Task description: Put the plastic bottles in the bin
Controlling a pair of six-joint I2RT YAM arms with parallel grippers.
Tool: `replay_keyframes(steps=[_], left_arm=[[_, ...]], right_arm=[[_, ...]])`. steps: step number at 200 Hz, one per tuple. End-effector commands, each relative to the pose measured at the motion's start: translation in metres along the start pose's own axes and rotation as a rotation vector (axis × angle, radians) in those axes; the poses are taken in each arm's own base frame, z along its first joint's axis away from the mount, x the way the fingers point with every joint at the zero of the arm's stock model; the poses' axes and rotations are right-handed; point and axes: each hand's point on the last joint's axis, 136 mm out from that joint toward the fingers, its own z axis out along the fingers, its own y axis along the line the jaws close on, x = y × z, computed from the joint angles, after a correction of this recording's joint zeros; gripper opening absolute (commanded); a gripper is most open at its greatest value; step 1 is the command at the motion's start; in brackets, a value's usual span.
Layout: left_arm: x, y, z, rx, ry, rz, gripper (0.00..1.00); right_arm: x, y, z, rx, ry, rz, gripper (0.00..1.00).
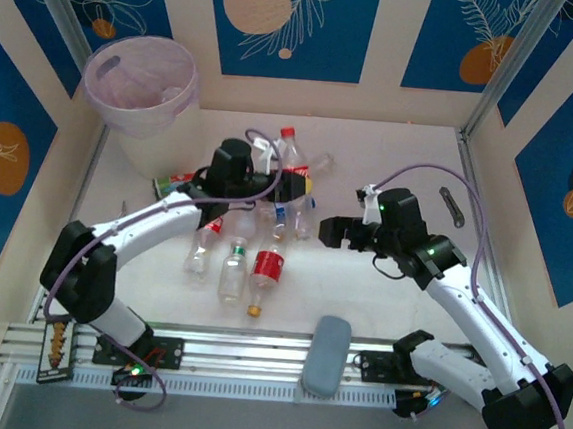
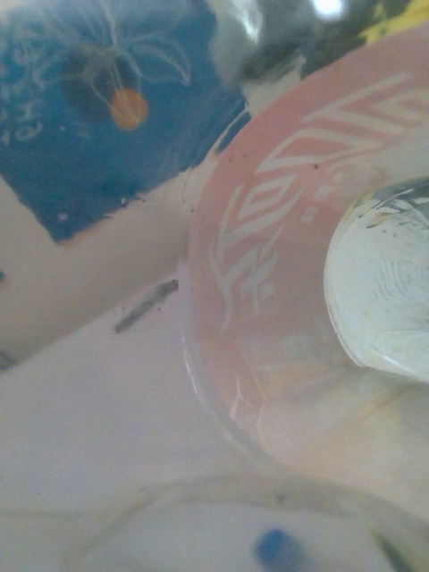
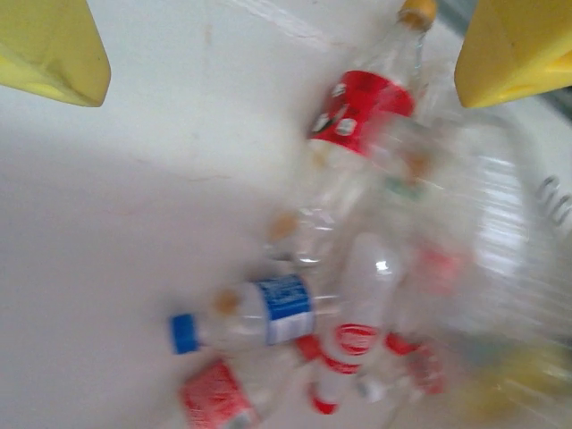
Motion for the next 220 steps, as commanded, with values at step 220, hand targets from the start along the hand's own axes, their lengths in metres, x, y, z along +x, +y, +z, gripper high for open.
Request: replay_keyframes(steps=[220], left_arm=[[-0.292,0.193,-0.322,-0.897,-0.693,0.107,0.00]], right_arm=[[0.052,-0.059,-0.018,0.206,0.062,0.238,0.97]])
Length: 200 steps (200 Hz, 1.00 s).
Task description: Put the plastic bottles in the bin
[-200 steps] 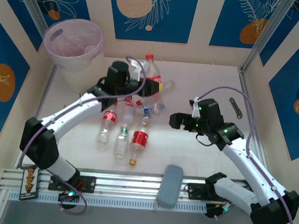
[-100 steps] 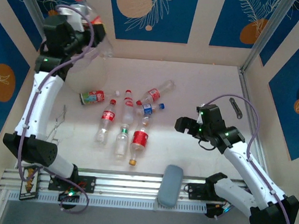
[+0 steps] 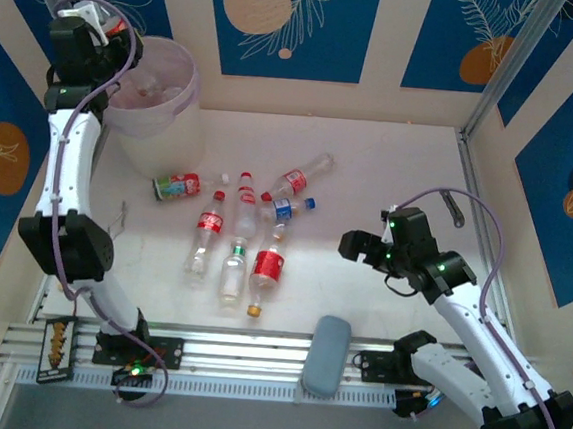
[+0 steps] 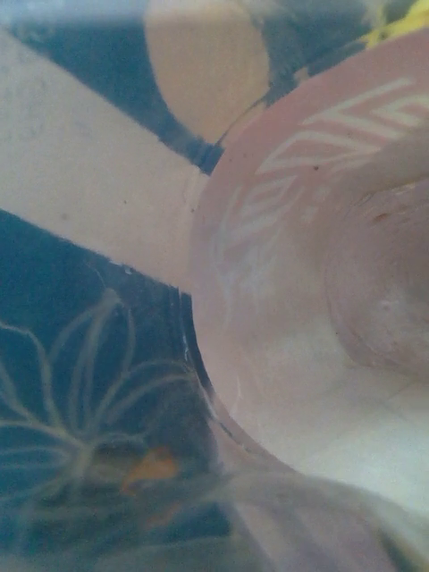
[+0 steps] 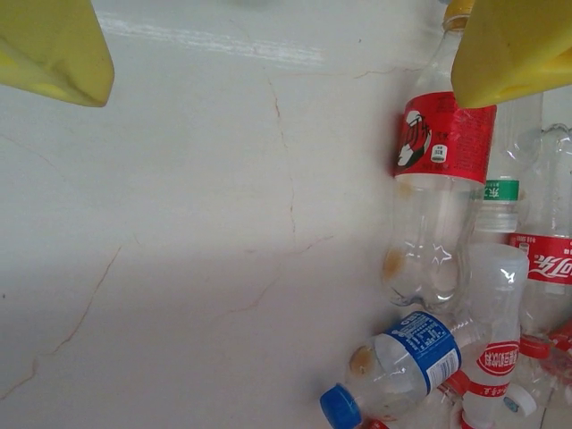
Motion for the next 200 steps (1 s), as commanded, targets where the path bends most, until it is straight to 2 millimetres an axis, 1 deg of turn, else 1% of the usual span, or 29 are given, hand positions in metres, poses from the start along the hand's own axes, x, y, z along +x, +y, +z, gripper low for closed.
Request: replay_keyframes(steps=[1,14,35,80,125,150,200], left_arm=[[-0.004,0.006,0.003,-0.015,-0.013,0.000,0.00],[0.005,0.012,0.011,-0.023,0.019,0.002,0.00],[0.027,0.017,0.023,-0.024,0.104,0.029,0.00],[0.072,0.024,0.039,0.003,0.268,0.034,0.00],[0.106,0.032,0.051,0.010,0.363,0.032,0.00],[0.128,0.029,0.061,0.052,0.416,0.027,0.00],[0.168,0.045,0.080,0.032,0.506,0.014,0.00]], right_arm=[[0.008,-0.010,0.000,0.032,0.017,0.018,0.97],[0.008,-0.010,0.000,0.034,0.016,0.017,0.97],[0.009,-0.011,0.002,0.031,0.015,0.025,0.97],[0.013,-0.011,0.006,0.021,0.025,0.035,0.97],[0.017,-0.011,0.012,0.012,0.035,0.038,0.96],[0.019,-0.010,0.017,0.006,0.045,0.043,0.96],[0.019,-0.009,0.021,0.009,0.057,0.036,0.96]])
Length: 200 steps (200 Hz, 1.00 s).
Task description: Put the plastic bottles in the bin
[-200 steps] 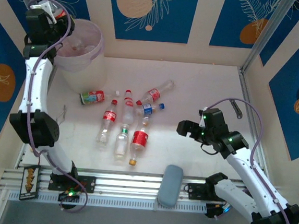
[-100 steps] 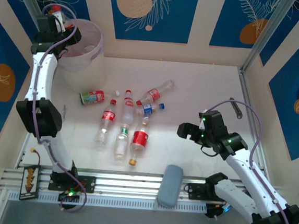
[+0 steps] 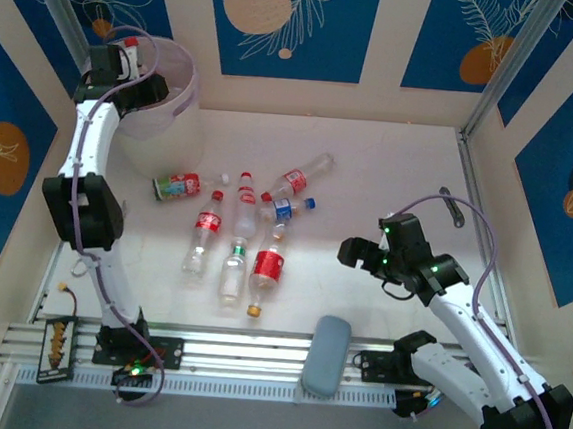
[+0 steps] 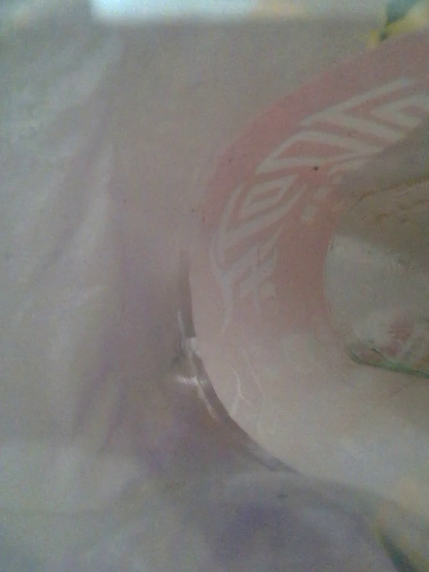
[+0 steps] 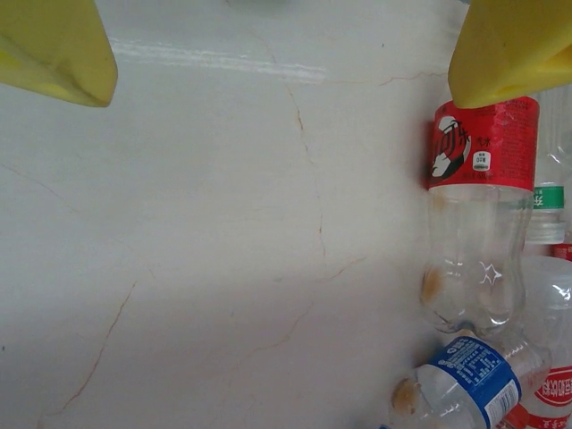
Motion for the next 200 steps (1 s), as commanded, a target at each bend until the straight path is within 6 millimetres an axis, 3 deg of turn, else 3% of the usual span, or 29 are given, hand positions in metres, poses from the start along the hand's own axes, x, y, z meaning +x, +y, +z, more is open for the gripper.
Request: replay_keyframes(steps=[1,42,73,110,129,200], left_arm=[[0.018,0.001,0.017,0.019,0.069,0.010,0.00],[0.032,0.006,0.030,0.018,0.104,0.005,0.01],[0.028,0.003,0.028,0.028,0.093,0.011,0.60],[0.021,-0.001,0.022,0.033,0.082,0.026,0.91],[0.018,-0.003,0.018,0.035,0.073,0.034,1.00],[-0.002,-0.012,-0.001,0.032,0.032,0.072,1.00]], right_arm=[[0.001,0.005,0.001,-0.024,0.006,0.001,0.96],[0.001,0.005,0.004,-0.018,0.012,0.003,0.96],[-0.002,0.008,0.005,-0.022,0.011,-0.001,0.96],[-0.004,0.011,0.008,-0.025,0.019,-0.005,0.96],[-0.004,0.011,0.008,-0.024,0.017,-0.006,0.96],[-0.003,0.009,0.005,-0.014,0.019,-0.013,0.96]])
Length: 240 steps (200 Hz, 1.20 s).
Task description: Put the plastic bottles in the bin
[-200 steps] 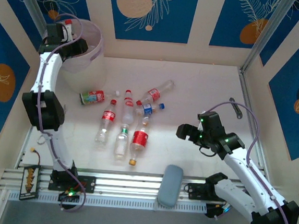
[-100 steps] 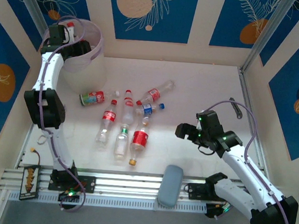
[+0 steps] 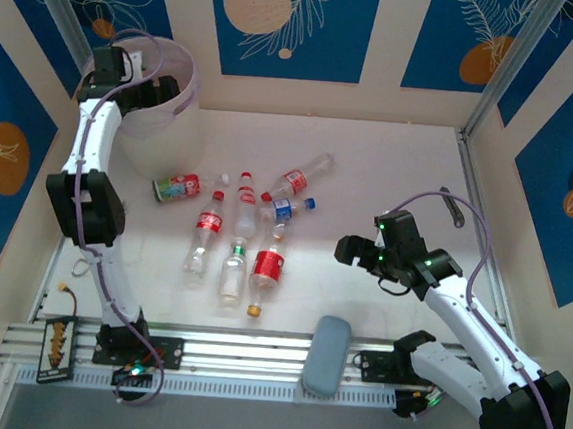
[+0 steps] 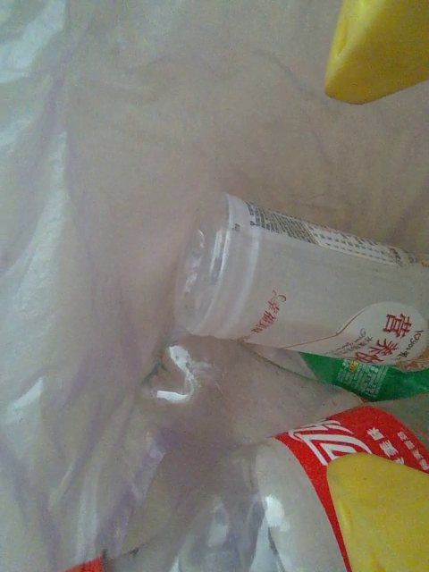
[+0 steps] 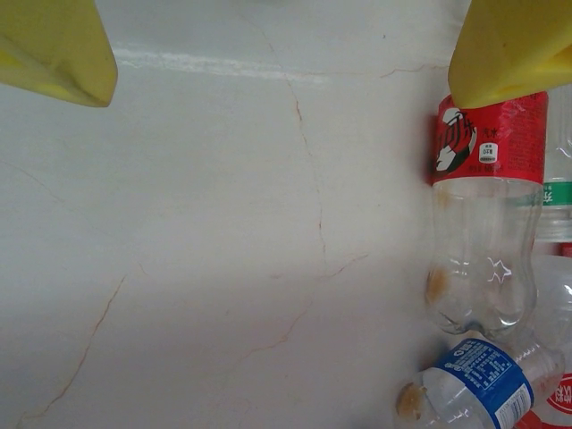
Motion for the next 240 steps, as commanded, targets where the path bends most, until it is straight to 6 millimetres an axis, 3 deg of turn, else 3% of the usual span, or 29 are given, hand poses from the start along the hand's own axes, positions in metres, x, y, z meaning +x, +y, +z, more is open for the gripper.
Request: replay_keyframes(steps=[1,43,75,112,161,200,224,240], left_arm=[[-0.009,-0.009,-0.009,0.014,-0.008,0.035,1.00],[-0.031,-0.018,-0.041,-0.020,-0.067,0.100,1.00],[-0.047,-0.015,-0.075,-0.107,-0.113,0.183,1.00],[-0.057,-0.012,-0.117,-0.205,-0.148,0.251,1.00],[-0.073,-0.030,-0.199,-0.273,-0.314,0.249,1.00],[-0.042,-0.070,-0.248,-0.163,-0.403,0.157,1.00],[0.005,-0.096,-0.235,-0.019,-0.377,0.089,1.00],[0.047,-0.108,-0.213,0.015,-0.304,0.085,1.00]], right_arm=[[-0.002,0.006,-0.006,-0.018,-0.003,-0.006,0.96],[-0.002,0.008,-0.010,-0.016,-0.004,-0.001,0.95],[-0.006,0.024,-0.016,-0.046,-0.020,-0.019,0.90],[0.000,0.060,-0.016,-0.121,0.008,-0.036,0.87],[0.037,0.119,0.020,-0.142,0.093,-0.115,0.87],[0.066,0.160,0.061,-0.109,0.154,-0.152,0.92],[0.079,0.169,0.085,-0.100,0.192,-0.123,0.96],[0.083,0.164,0.096,-0.046,0.184,-0.118,0.98]])
